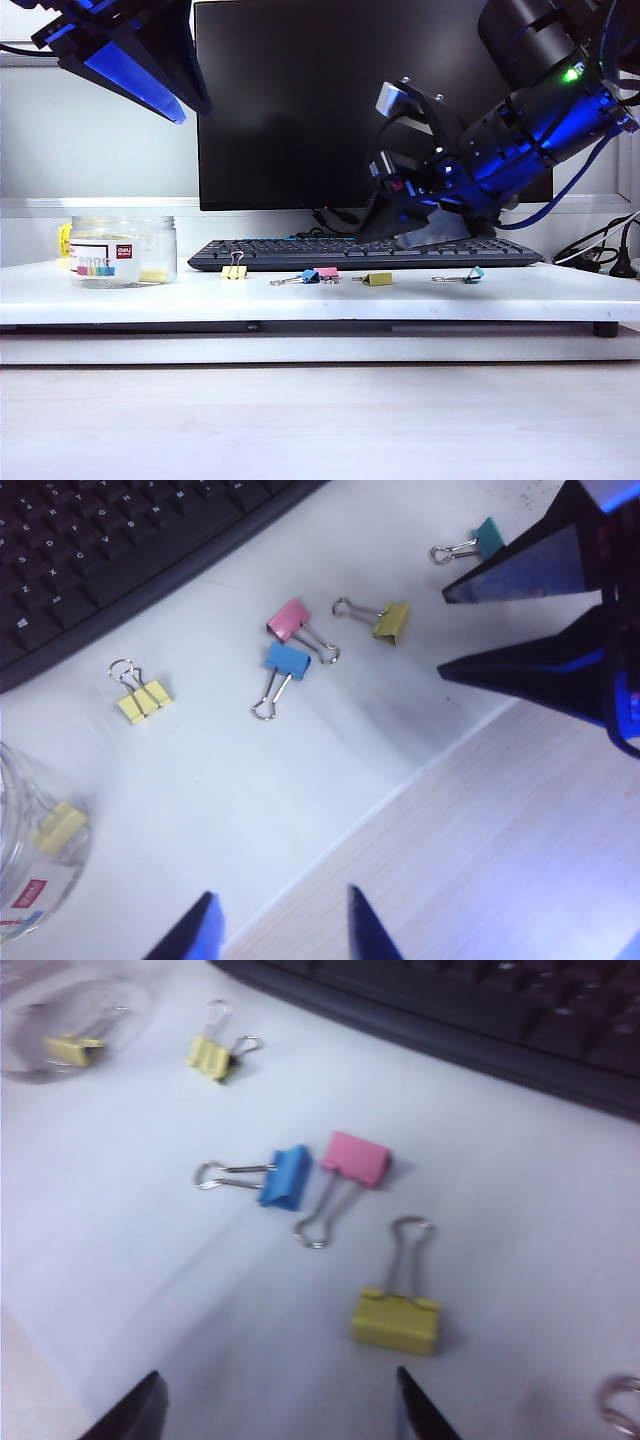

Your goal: Pick up the clips with the largest number of clips of the same color on the table and place them in a round transparent plastic box.

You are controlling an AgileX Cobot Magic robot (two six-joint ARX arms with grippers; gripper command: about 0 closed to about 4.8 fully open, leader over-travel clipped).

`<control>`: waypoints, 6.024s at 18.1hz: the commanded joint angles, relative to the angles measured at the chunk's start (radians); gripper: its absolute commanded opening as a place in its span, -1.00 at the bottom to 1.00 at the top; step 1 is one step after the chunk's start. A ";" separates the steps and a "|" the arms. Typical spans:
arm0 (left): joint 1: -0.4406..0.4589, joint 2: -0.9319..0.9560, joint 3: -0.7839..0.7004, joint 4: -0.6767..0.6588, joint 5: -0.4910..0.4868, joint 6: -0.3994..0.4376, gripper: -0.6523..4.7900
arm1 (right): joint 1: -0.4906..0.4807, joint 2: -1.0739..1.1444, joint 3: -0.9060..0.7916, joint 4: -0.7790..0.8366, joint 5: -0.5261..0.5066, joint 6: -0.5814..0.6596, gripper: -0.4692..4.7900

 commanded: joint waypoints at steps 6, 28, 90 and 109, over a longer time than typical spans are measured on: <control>0.000 -0.003 0.002 0.008 0.002 0.000 -0.12 | 0.033 0.062 0.006 0.033 0.041 -0.039 0.29; -0.001 -0.003 0.003 -0.007 0.011 -0.001 -0.12 | 0.034 0.238 0.071 0.220 0.183 -0.112 0.29; 0.000 -0.186 0.010 -0.167 -0.170 0.008 -0.12 | 0.212 0.220 0.544 -0.177 -0.063 -0.018 -0.50; 0.125 -0.434 0.003 -0.253 -0.304 0.074 -0.12 | 0.285 0.246 0.550 -0.040 -0.106 -0.018 -0.50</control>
